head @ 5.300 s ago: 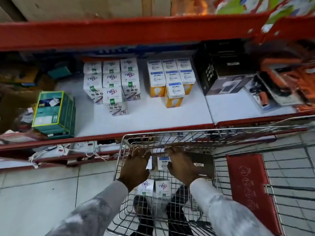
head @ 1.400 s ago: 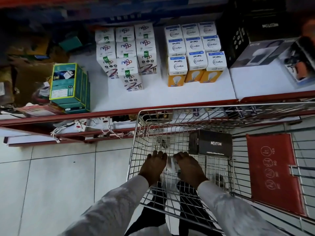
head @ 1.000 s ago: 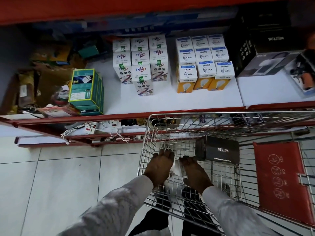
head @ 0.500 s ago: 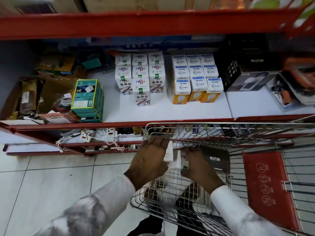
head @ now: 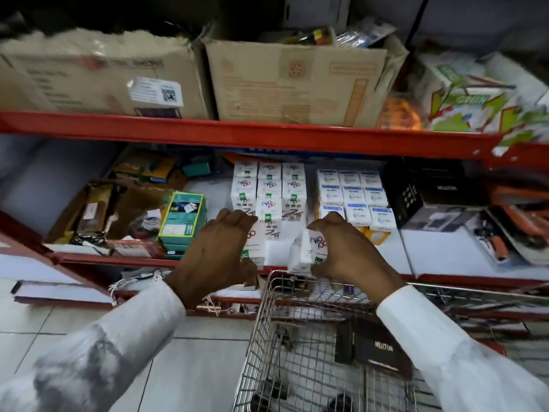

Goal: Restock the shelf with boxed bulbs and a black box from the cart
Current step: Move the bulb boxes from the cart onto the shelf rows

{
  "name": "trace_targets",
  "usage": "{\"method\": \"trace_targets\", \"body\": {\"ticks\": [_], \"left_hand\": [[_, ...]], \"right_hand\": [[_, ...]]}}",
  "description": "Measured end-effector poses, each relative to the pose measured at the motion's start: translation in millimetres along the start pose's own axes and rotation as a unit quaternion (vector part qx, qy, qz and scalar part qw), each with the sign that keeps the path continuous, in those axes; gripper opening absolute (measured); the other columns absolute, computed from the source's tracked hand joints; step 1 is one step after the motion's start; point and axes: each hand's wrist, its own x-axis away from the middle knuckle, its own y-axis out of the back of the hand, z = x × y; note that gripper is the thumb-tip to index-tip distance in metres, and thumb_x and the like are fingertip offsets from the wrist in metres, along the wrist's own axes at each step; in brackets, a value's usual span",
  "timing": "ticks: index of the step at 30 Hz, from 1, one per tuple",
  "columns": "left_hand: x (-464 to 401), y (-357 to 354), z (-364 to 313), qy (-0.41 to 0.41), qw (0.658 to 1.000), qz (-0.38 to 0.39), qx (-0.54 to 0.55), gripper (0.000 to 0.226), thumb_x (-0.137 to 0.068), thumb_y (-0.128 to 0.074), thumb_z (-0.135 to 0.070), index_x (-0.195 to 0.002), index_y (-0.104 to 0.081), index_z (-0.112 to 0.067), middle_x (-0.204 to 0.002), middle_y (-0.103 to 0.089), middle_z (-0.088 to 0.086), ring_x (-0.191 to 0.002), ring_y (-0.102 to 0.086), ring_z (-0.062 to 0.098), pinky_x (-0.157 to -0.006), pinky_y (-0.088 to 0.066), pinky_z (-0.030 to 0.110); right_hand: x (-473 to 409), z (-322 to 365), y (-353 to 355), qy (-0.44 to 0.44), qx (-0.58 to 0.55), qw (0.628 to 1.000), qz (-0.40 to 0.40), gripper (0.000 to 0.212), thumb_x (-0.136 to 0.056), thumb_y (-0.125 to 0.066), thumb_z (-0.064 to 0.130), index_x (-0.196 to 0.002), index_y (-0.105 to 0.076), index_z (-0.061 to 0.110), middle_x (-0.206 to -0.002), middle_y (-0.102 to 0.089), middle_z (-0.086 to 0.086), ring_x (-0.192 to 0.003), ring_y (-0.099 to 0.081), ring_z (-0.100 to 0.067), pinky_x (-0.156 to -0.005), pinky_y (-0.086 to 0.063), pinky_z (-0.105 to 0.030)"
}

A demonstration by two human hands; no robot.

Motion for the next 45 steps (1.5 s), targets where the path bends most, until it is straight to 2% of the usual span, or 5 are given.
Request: {"method": "trace_targets", "body": {"ticks": [7,19,32,37,45], "left_hand": [[-51,-21,46,0.047,0.998,0.04,-0.034,0.085,-0.062,-0.079,-0.025,-0.137,-0.045,-0.006,-0.125,-0.058,0.016,-0.116,-0.05,0.035,-0.088,-0.053,0.046],[-96,-73,76,0.078,0.992,0.098,-0.002,0.077,-0.065,-0.078,-0.019,-0.134,-0.048,-0.005,-0.129,-0.054,0.016,-0.12,-0.046,0.036,-0.092,-0.052,0.051],[-107,-79,75,0.095,0.993,0.051,0.054,0.068,-0.066,-0.072,-0.012,-0.131,-0.053,-0.007,-0.124,-0.058,0.014,-0.116,-0.049,0.034,-0.085,-0.056,0.048],[-97,-83,74,0.086,0.992,0.03,0.083,0.065,-0.067,-0.066,-0.006,-0.131,-0.053,-0.009,-0.128,-0.062,0.014,-0.123,-0.053,0.035,-0.091,-0.055,0.048],[-49,-77,25,0.016,1.0,-0.007,-0.016,0.073,-0.077,-0.065,-0.03,-0.145,-0.042,-0.015,-0.159,-0.035,0.013,-0.145,-0.028,0.041,-0.113,-0.031,0.06]], "right_hand": [[-64,-1,-8,0.008,0.062,0.998,-0.019,0.075,-0.056,-0.088,0.029,-0.123,-0.057,0.013,-0.117,-0.056,-0.008,-0.104,-0.06,-0.029,-0.08,-0.056,-0.041],[-116,-18,-41,-0.01,0.076,0.997,-0.015,0.073,-0.055,-0.087,0.023,-0.122,-0.059,0.011,-0.124,-0.051,-0.011,-0.11,-0.056,-0.032,-0.082,-0.056,-0.042],[-125,-25,-54,0.024,0.064,0.996,-0.048,0.068,-0.065,-0.08,0.019,-0.129,-0.058,0.011,-0.129,-0.057,-0.008,-0.119,-0.053,-0.029,-0.09,-0.054,-0.039],[-115,-25,-56,0.031,0.074,0.995,-0.06,0.069,-0.076,-0.073,0.015,-0.141,-0.049,0.011,-0.146,-0.05,-0.004,-0.13,-0.049,-0.027,-0.099,-0.048,-0.037],[-35,-29,-73,0.015,0.11,0.986,-0.12,0.076,-0.08,-0.066,0.027,-0.149,-0.037,0.014,-0.159,-0.032,-0.009,-0.145,-0.028,-0.034,-0.113,-0.033,-0.044]]}}
